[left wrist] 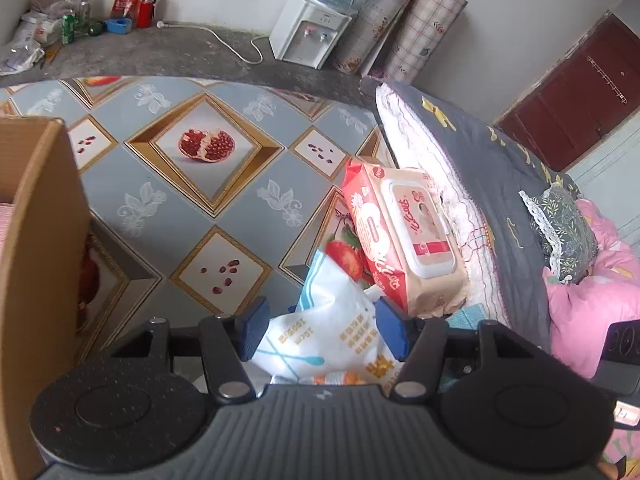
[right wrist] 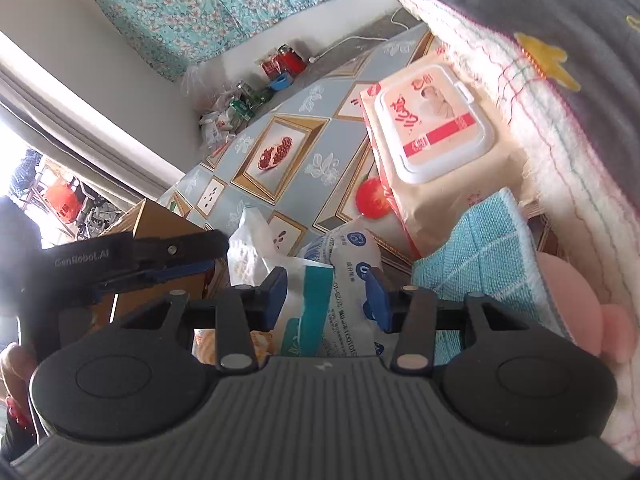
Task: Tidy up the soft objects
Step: 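Return the right tool to the pile and grasp the white plastic bag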
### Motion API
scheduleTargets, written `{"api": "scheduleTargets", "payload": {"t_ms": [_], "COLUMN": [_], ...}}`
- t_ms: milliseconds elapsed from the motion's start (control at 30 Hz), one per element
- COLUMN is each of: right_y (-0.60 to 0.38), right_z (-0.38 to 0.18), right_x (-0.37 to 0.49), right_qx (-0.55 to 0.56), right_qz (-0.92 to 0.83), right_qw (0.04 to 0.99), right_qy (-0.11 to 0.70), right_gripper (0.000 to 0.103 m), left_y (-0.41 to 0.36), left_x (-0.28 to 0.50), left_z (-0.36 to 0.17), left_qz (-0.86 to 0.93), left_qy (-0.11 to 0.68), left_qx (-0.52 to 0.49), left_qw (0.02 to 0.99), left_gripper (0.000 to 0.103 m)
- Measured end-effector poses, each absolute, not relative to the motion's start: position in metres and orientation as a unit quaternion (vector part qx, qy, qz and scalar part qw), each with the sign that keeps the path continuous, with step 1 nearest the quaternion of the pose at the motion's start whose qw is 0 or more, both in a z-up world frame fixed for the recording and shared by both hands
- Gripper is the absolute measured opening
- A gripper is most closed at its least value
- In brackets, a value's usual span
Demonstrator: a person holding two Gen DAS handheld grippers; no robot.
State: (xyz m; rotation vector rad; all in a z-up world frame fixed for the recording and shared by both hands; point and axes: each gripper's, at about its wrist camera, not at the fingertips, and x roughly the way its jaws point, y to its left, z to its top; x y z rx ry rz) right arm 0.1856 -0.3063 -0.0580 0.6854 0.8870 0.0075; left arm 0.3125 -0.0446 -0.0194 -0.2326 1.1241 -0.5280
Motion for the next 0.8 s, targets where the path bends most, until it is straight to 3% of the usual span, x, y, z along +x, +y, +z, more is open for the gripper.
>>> {"api": "scheduleTargets", "payload": {"t_ms": [100, 200, 367, 400, 567, 800], "right_y": [-0.31, -0.311, -0.308, -0.307, -0.303, -0.296], "right_z": [-0.063, -0.064, -0.061, -0.06, -0.046, 0.004], "right_x": [0.186, 0.186, 0.185, 0.184, 0.181, 0.172], "right_qx": [0.338, 0.342, 0.334, 0.332, 0.307, 0.246], "right_qz": [0.015, 0.02, 0.023, 0.024, 0.023, 0.019], "right_qw": [0.843, 0.844, 0.853, 0.854, 0.876, 0.919], "right_qy": [0.418, 0.414, 0.402, 0.399, 0.37, 0.306], "right_gripper": [0.037, 0.021, 0.016, 0.015, 0.014, 0.013], "left_y": [-0.053, -0.058, -0.058, -0.058, -0.058, -0.051], "left_x": [0.318, 0.322, 0.326, 0.326, 0.32, 0.304], "left_z": [-0.028, -0.034, -0.033, -0.032, -0.016, 0.032], "left_qz": [-0.254, -0.25, -0.244, -0.247, -0.252, -0.278], "left_qy": [0.537, 0.541, 0.542, 0.541, 0.511, 0.445], "left_qx": [-0.105, -0.105, -0.111, -0.114, -0.111, -0.134], "left_qw": [0.798, 0.796, 0.796, 0.795, 0.815, 0.841], "left_gripper": [0.058, 0.054, 0.016, 0.014, 0.007, 0.006]}}
